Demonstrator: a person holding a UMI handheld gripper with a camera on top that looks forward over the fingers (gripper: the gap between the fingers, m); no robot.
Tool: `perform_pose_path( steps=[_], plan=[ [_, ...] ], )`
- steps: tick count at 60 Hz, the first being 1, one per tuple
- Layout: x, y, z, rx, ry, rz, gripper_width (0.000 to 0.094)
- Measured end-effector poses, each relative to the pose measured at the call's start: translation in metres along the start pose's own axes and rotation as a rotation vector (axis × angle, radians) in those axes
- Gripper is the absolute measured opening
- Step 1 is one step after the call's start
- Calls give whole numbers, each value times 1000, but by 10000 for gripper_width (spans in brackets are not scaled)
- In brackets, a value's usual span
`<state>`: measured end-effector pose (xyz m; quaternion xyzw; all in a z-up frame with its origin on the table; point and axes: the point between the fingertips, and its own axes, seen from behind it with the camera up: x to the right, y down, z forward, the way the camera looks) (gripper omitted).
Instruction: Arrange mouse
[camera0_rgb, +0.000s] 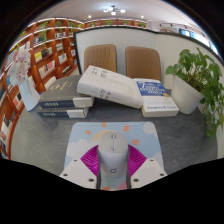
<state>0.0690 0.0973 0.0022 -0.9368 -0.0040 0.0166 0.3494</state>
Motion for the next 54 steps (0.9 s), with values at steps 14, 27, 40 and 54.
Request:
perform_pose_path(
  steps=[14, 27, 40, 54],
  plan=[
    [1, 13, 9, -1, 3, 4, 469],
    [1, 15, 0, -33, 22, -45, 870],
    [0, 3, -65, 6, 33, -55, 857],
    [1, -14, -178, 120, 53, -38, 858]
  ],
)
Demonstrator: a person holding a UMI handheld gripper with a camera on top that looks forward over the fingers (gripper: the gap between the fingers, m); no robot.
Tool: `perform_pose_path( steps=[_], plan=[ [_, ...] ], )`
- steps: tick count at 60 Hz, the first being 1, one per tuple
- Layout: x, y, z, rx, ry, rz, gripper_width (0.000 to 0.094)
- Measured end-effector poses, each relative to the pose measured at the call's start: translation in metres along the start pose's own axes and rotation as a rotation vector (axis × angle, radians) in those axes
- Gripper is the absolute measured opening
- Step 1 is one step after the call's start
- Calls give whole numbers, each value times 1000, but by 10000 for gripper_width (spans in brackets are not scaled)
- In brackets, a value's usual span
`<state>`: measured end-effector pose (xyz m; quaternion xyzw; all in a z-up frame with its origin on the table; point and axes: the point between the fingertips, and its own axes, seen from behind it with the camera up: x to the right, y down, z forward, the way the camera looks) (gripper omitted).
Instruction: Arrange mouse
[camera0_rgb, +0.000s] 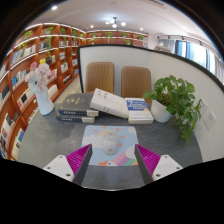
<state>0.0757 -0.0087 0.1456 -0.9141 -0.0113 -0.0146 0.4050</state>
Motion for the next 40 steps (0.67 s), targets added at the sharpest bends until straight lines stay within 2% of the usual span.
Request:
perform_pose_path(
  steps=[15, 40],
  plan=[
    [0, -6, -86, 92, 8, 12, 856],
    [-20, 7, -135, 116, -30, 9, 856]
  ],
)
